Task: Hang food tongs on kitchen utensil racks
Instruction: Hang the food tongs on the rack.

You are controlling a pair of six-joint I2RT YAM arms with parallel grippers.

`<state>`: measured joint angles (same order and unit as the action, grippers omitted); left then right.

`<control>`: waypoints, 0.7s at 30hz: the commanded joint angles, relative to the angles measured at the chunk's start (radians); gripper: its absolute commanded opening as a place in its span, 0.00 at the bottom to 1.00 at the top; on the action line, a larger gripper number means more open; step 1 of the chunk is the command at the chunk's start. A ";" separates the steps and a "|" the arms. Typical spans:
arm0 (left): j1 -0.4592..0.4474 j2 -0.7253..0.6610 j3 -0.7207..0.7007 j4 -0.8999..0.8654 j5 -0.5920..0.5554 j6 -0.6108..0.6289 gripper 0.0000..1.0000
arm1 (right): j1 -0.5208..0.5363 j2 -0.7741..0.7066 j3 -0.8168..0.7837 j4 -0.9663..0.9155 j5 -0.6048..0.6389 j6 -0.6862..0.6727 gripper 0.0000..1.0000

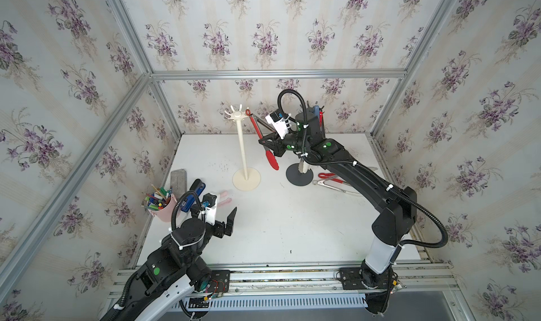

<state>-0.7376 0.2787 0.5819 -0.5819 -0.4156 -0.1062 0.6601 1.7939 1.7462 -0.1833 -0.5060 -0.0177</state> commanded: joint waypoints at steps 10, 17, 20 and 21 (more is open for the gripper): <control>0.001 0.001 0.002 0.018 0.003 0.002 0.99 | -0.006 -0.022 -0.029 0.048 -0.020 0.028 0.00; 0.000 0.001 0.002 0.018 0.012 0.002 0.99 | -0.015 -0.015 -0.016 0.039 -0.024 0.033 0.00; 0.000 0.002 0.002 0.018 0.011 0.001 0.99 | -0.017 -0.005 -0.003 0.021 -0.028 0.029 0.00; -0.001 0.003 0.001 0.018 0.011 0.000 0.99 | -0.019 0.000 0.002 0.015 -0.031 0.028 0.00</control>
<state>-0.7391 0.2794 0.5819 -0.5819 -0.4084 -0.1062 0.6430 1.7885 1.7340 -0.1856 -0.5201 0.0078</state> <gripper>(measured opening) 0.993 0.079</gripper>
